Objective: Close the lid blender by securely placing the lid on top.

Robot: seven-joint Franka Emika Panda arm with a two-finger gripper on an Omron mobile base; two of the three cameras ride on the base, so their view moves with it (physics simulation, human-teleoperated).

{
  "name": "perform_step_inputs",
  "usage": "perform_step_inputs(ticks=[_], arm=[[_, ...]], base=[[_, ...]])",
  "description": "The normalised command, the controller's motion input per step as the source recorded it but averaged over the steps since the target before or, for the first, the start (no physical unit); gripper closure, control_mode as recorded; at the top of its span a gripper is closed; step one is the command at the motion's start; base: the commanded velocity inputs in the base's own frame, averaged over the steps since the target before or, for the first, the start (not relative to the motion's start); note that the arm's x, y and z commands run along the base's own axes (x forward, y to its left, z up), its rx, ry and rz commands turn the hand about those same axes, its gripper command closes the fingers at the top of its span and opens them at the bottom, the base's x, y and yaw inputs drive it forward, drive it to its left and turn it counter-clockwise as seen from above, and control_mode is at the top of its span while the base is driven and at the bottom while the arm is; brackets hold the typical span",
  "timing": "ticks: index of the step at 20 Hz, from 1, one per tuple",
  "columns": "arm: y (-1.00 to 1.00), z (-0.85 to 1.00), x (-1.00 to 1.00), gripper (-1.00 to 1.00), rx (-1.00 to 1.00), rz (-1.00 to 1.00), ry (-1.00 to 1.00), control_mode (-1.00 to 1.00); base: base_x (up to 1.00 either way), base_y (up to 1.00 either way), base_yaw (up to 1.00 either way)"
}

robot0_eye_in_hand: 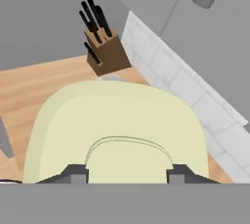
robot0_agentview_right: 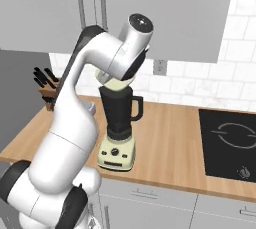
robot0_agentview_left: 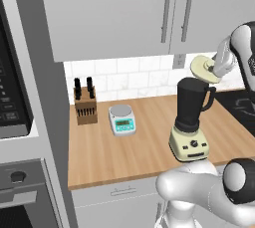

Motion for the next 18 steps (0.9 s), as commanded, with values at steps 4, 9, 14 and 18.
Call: perform_step_inputs(ticks=[4, 9, 14, 18], arm=[[0.12, -0.12, 0.25, 1.0, -0.01, 0.0, 0.05, -1.0], [-0.07, -0.06, 0.41, 1.0, 0.0, -0.06, 0.13, -1.0], [-0.01, -0.01, 0.37, 1.0, 0.0, -0.05, 0.18, -1.0], [0.03, -0.24, 0.15, 1.0, -0.08, -0.02, 0.14, -1.0]], base=[[0.0, 0.0, 0.0], [0.0, 0.0, 0.0], [0.0, 0.0, 0.0], [0.0, 0.0, 0.0]])
